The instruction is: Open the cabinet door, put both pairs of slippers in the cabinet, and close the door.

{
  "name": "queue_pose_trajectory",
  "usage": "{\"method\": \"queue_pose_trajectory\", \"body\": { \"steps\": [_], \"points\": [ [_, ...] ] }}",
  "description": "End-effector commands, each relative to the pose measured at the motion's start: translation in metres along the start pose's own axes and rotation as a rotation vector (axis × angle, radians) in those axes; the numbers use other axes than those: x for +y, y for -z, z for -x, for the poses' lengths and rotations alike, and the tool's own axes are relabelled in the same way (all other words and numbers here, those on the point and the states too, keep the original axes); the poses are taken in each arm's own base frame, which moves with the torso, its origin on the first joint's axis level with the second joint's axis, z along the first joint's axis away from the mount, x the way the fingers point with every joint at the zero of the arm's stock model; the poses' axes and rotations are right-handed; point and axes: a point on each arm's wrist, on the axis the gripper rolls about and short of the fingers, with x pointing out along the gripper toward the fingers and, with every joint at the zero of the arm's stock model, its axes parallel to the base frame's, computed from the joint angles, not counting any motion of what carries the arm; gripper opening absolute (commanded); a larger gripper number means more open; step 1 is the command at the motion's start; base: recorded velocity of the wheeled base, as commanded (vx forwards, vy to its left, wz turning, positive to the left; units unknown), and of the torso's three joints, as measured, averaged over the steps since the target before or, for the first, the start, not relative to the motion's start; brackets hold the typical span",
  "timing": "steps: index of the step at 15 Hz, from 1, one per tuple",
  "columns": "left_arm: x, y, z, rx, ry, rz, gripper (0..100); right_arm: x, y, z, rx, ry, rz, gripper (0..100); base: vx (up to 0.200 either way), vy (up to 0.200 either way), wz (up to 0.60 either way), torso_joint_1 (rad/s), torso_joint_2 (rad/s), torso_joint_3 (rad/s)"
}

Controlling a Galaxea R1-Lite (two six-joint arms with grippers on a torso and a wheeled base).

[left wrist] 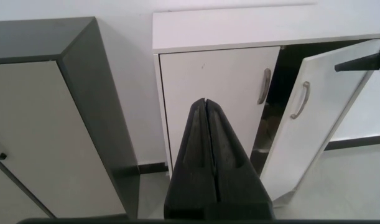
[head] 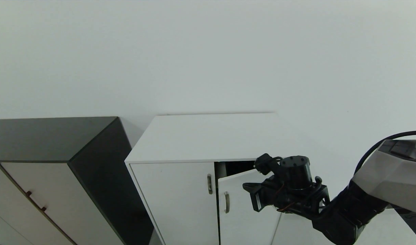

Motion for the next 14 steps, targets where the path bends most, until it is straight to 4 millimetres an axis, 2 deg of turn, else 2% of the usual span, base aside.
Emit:
{"method": "queue_pose_trajectory", "body": {
  "steps": [1,9,14],
  "points": [
    [0.000,0.000,0.000,0.001,0.000,0.000,0,-0.005,0.003,-0.007,0.007,0.011,-0.005,0,0.000,0.000,0.00,0.000,0.00,0.000],
    [0.000,0.000,0.000,0.001,0.000,0.000,0,-0.018,-0.006,-0.029,-0.031,0.033,-0.012,0,0.000,0.000,0.00,0.000,0.00,0.000],
    [0.000,0.000,0.000,0.001,0.000,0.000,0,-0.027,-0.009,-0.031,-0.025,0.052,-0.020,0,0.000,0.000,0.00,0.000,0.00,0.000]
  ]
}}
